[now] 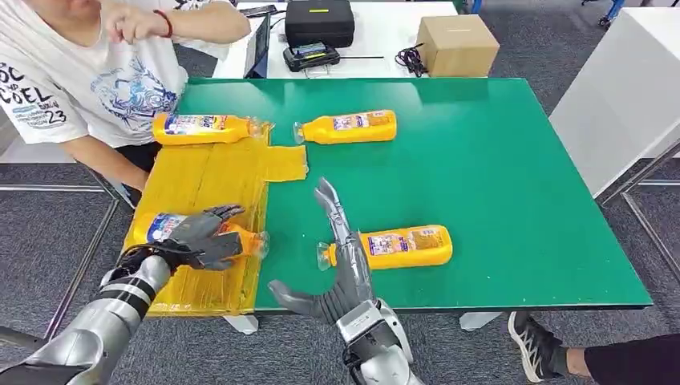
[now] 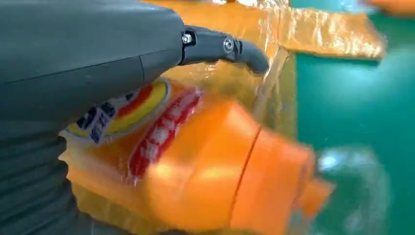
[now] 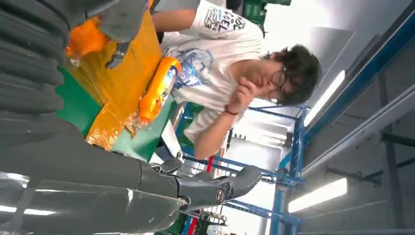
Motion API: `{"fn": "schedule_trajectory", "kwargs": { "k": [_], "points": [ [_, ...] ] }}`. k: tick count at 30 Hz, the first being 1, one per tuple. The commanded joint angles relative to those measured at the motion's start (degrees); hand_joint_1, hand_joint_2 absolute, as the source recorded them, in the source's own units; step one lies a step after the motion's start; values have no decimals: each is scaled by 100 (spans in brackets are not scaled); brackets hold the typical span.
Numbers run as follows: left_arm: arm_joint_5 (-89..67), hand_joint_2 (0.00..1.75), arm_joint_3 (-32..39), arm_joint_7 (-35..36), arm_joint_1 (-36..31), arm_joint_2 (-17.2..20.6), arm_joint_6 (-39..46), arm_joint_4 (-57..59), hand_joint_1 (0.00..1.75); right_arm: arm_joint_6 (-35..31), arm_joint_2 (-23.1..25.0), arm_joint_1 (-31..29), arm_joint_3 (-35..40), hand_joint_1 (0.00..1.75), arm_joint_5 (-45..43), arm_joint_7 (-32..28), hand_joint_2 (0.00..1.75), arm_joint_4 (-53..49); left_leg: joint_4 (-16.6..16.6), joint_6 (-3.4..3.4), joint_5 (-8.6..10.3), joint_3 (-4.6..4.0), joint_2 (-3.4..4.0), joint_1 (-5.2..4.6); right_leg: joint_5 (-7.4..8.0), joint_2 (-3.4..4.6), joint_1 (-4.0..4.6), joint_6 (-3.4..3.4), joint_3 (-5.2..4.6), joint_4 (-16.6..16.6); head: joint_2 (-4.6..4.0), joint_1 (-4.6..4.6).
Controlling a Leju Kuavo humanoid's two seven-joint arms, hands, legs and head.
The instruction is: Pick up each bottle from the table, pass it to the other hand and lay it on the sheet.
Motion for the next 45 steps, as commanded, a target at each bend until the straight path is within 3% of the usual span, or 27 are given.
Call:
{"fn": "schedule_trajectory", "kwargs": {
  "k": [1,7,14,17,19,22,26,33,34,40,43,45],
  "points": [
    [822,0,238,-397,481,211,-1042,269,0,34,108,-255,-18,0,-69,30,175,634,-12,-5,-3,27,25,-1,3,24,0,-7,18,-8,0,-2],
    [2096,0,583,-761,742,168,-1852,-62,0,48,126,-300,20,0,-96,34,175,832,-19,-9,-4,48,39,4,8,36,5,-13,40,-20,0,-2],
    [2178,0,565,-790,787,152,-1878,-113,0,48,122,-296,27,0,-98,33,175,854,-14,-7,-3,46,12,-1,1,14,-1,-10,42,-10,0,-4],
    [2899,0,766,-940,923,-3,-1829,-427,0,27,104,-264,32,0,-96,34,175,840,-15,-11,-4,47,23,6,5,23,7,-15,42,-17,0,-4],
    [3121,0,916,-1058,992,-265,-1152,-797,0,-81,11,-292,78,0,-80,44,175,901,-10,-5,-3,42,4,-2,-1,6,-1,-7,40,-7,0,-2],
    [3041,0,1017,-809,924,-778,768,-1340,0,-297,-50,-280,97,0,-68,39,175,917,-9,-7,0,35,-10,6,-2,-15,7,-10,41,-16,0,-4],
    [3317,0,1281,-1449,1181,-1267,2557,-2563,0,-538,-92,-355,235,0,91,60,175,929,8,-4,-1,5,-25,9,-4,-28,9,-8,14,-6,0,-2],
    [3455,0,1280,-1594,1301,-1251,2727,-2900,0,-576,-140,-385,281,0,164,92,175,908,3,-3,-5,-13,4,4,-1,-3,6,-6,-11,-7,0,-2],
    [3742,175,1383,-1594,1309,-1313,2851,-3027,0,-673,-185,-397,314,0,347,148,175,894,4,-8,-12,-5,13,10,-5,4,13,-13,-6,-7,0,-4],
    [5134,175,1601,-1594,1806,-1463,2605,-4047,0,-1122,-709,-315,-283,0,1787,1221,175,497,4,-1,-4,-34,6,8,2,-3,10,-3,-36,-10,0,-4],
    [5377,175,1555,-1594,2155,-1487,2527,-4511,0,-994,-1060,-390,-753,0,2430,1613,175,632,1,2,-3,-32,6,7,3,-2,8,0,-33,-14,0,-7],
    [5393,175,1533,-1594,2212,-1484,2531,-4564,0,-922,-1086,-413,-902,0,2423,1548,175,689,1,2,-1,-35,2,5,4,-5,6,1,-33,-15,0,-2]
  ]
}}
